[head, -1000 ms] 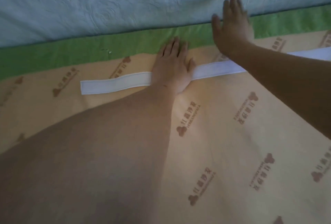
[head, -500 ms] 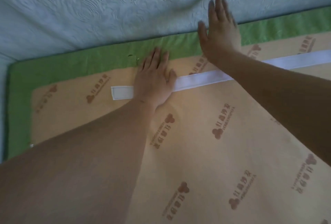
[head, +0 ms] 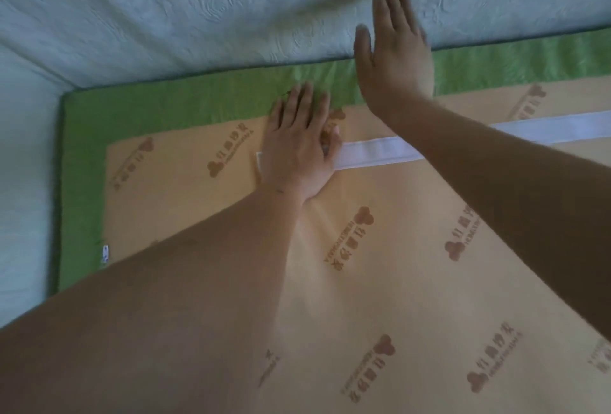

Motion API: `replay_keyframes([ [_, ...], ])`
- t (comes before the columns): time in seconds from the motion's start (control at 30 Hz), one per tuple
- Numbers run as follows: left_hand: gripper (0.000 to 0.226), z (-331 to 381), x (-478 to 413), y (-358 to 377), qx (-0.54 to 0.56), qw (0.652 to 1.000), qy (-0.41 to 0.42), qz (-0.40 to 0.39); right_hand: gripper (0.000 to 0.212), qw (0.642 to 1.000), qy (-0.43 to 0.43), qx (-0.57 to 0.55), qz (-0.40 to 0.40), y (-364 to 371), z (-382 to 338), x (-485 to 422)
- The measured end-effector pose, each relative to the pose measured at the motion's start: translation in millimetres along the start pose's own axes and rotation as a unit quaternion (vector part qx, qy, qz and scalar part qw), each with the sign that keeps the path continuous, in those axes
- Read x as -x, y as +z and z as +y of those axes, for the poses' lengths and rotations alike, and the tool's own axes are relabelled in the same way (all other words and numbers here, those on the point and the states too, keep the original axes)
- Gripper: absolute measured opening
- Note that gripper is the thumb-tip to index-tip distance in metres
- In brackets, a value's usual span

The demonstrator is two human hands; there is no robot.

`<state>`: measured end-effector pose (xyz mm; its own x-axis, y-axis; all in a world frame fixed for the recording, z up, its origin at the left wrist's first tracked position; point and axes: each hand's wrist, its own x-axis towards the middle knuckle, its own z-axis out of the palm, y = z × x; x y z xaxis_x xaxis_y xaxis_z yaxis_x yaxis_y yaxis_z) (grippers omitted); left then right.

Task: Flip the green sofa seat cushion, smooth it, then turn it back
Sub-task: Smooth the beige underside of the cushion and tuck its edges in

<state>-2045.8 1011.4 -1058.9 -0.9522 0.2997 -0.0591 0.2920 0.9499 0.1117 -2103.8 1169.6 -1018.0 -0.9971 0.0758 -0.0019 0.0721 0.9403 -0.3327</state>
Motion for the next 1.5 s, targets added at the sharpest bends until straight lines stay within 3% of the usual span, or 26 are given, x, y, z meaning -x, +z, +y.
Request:
replay_keyframes([
  [0.07, 0.068, -5, 0, 0, -0.011, 1.0, 0.015, 0.002, 0.064, 0.997, -0.051, 0.036, -0.053, 16, -13, 15],
  [0.13, 0.072, -13, -2, -3, -0.005, 1.0, 0.015, -0.002, 0.064, 0.996, -0.032, 0.017, -0.085, 21, -19, 15],
  [0.23, 0.076, -34, -4, -5, 0.013, 1.0, -0.01, -0.005, 0.059, 0.998, 0.0, 0.007, 0.064, 14, -48, 6],
  [0.3, 0.074, -50, 4, -8, 0.021, 0.999, -0.036, -0.012, 0.061, 0.998, -0.035, 0.055, -0.005, 36, -62, 22],
  [0.37, 0.069, -64, 13, -9, 0.029, 0.997, -0.068, -0.001, 0.063, 0.996, -0.001, 0.039, -0.084, 41, -58, 19],
  [0.5, 0.061, -151, 41, -14, 0.006, 0.997, -0.07, 0.004, 0.059, 0.997, 0.007, 0.006, 0.078, 34, -117, 13],
  [0.57, 0.062, -179, 59, -18, -0.004, 0.998, -0.066, 0.005, 0.062, 0.999, -0.025, 0.025, -0.013, 54, -127, 36],
  [0.63, 0.063, -202, 71, -23, 0.001, 0.997, -0.081, 0.002, 0.063, 0.997, 0.019, -0.005, -0.068, 56, -135, 35],
  [0.73, 0.065, -236, 89, -24, 0.008, 0.993, -0.12, 0.001, 0.06, 0.996, 0.031, -0.001, 0.084, 48, -172, 27],
  [0.77, 0.066, -246, 95, -24, 0.015, 0.991, -0.134, 0.0, 0.061, 0.997, 0.009, 0.018, 0.074, 57, -181, 32],
  [0.87, 0.069, -271, 114, -21, 0.018, 0.986, -0.165, 0.008, 0.066, 0.997, 0.011, 0.039, -0.071, 82, -186, 34],
  [0.97, 0.07, -295, 132, -19, 0.067, 0.978, -0.199, 0.015, 0.062, 0.998, -0.004, 0.036, 0.042, 79, -221, 21],
  [1.0, 0.07, -299, 135, -20, 0.101, 0.972, -0.211, 0.011, 0.062, 0.997, -0.032, 0.049, 0.049, 83, -232, 25],
  [1.1, 0.071, -300, 138, -23, 0.191, 0.951, -0.242, 0.013, 0.064, 0.995, -0.031, 0.057, -0.073, 104, -251, 38],
  [1.17, 0.07, -303, 139, -22, 0.258, 0.93, -0.261, 0.018, 0.063, 0.999, -0.013, 0.029, 0.005, 97, -273, 37],
  [1.23, 0.069, -313, 140, -17, 0.328, 0.901, -0.282, 0.018, 0.06, 0.994, -0.046, 0.05, 0.08, 101, -295, 42],
  [1.33, 0.074, -316, 139, -15, 0.43, 0.856, -0.287, 0.026, 0.064, 0.996, -0.035, 0.053, -0.068, 123, -299, 50],
  [1.37, 0.077, -316, 139, -14, 0.447, 0.847, -0.285, 0.037, 0.064, 0.996, -0.014, 0.031, -0.08, 123, -305, 43],
  [1.47, 0.077, -320, 139, -12, 0.477, 0.829, -0.289, 0.034, 0.06, 0.996, -0.068, 0.017, 0.059, 115, -338, 30],
  [1.5, 0.077, -321, 138, -11, 0.488, 0.824, -0.287, 0.032, 0.06, 0.992, -0.111, 0.034, 0.056, 120, -344, 33],
])
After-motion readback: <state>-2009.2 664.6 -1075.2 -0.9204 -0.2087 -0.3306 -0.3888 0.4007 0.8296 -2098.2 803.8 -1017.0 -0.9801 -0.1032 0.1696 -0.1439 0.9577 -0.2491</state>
